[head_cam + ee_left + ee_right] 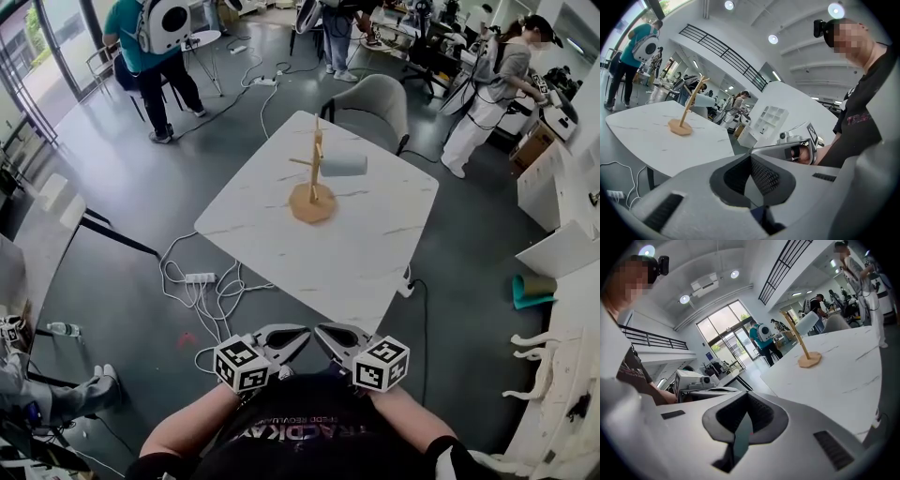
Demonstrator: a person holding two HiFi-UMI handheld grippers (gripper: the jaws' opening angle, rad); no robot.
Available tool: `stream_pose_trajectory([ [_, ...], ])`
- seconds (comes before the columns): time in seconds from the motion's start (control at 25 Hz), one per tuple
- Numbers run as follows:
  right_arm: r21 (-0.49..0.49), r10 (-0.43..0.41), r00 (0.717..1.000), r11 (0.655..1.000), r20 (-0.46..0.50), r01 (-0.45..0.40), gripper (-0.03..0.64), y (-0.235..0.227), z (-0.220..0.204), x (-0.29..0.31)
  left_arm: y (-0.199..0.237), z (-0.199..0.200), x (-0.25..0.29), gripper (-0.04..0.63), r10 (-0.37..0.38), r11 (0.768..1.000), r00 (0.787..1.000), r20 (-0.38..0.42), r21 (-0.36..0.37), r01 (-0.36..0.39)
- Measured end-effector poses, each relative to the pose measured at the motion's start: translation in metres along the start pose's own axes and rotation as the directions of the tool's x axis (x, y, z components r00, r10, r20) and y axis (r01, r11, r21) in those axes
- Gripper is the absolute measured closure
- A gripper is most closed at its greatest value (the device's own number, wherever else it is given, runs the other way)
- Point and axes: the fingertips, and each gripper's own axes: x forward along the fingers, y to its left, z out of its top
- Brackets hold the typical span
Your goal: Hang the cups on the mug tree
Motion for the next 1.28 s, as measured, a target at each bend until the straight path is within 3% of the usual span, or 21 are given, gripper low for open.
stream_pose_trajectory([
  [1.28,0.056,0.001,1.0,0.998,0.011,-0.001,0.607,0.012,-0.02,0.005,0.006,-0.008,-0.018,0.598,0.011,1.0,1.0,0.012,-0.026,-0.011],
])
